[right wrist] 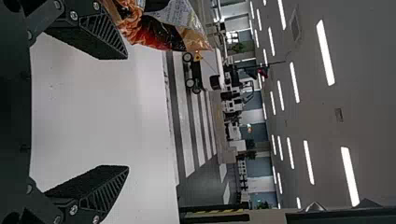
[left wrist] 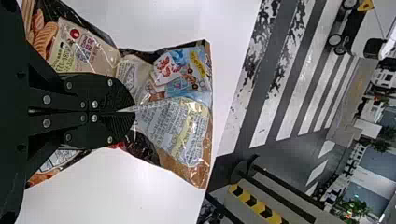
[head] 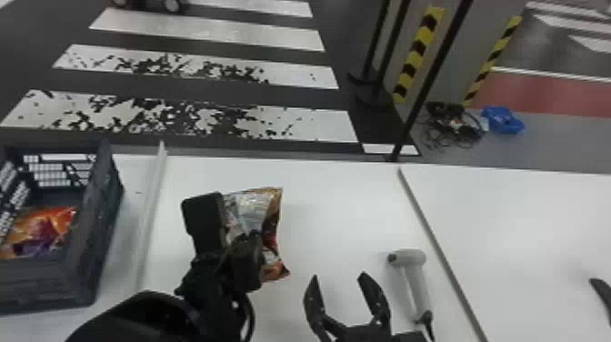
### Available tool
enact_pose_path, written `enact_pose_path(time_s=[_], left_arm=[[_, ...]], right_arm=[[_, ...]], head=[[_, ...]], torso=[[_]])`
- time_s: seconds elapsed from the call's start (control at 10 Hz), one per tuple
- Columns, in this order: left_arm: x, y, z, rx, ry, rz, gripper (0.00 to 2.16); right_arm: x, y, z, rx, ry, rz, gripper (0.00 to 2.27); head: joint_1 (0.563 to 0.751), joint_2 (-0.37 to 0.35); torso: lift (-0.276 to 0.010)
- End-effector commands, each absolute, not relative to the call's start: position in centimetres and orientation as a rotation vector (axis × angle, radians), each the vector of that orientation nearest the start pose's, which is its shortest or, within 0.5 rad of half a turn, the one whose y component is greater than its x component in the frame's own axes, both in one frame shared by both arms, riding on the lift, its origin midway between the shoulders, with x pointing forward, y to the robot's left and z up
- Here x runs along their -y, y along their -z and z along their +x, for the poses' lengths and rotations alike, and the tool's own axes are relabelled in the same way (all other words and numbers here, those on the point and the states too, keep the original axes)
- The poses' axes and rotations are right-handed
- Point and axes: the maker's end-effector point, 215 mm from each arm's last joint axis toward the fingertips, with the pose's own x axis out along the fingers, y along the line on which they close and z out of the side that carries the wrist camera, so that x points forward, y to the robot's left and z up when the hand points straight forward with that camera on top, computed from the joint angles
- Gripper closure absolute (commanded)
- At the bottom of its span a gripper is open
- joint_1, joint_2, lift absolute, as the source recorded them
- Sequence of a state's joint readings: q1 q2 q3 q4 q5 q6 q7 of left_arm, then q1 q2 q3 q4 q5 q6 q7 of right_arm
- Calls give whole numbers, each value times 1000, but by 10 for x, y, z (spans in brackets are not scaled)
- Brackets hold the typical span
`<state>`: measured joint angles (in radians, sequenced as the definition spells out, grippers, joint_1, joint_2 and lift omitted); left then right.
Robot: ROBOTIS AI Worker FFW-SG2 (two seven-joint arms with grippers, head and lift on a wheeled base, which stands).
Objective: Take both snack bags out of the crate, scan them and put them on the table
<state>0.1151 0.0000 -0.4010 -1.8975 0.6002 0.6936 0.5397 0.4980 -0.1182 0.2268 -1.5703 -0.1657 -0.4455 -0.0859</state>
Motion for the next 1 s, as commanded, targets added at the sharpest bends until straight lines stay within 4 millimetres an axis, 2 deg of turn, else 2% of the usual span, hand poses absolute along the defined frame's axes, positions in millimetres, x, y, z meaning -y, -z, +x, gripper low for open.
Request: enact_pose_path(time_s=[0.0,0.3,0.5,0.6,0.7,0.8,0.9], left_arm=[[8,454,458,-703,164,-349,2145],[29,480,440,-779,199,-392,2145],[31,485,437,-792,202,-396,2098],[32,482,438,-789,198,-416,1426],[30,478,443,-772,184,-432,225],[31,477,443,-768,185,-435,-2],[29,477,444,-765,180,-439,-2]], right_arm=[[165,467,386,-94,-93,139,164],[165,467,387,-93,-92,140,164],[165,468,387,-94,-92,140,164],[165,468,386,-96,-91,141,164],[165,468,386,-96,-92,140,164],[165,468,387,-93,-91,141,164],[166,468,386,-94,-91,141,164]], head=[[695,-209],[695,-239],[695,-256],[695,-260],[695,-262],[695,-261],[695,-261]], torso=[[-94],[-94],[-94],[-94],[-94],[-94],[-94]])
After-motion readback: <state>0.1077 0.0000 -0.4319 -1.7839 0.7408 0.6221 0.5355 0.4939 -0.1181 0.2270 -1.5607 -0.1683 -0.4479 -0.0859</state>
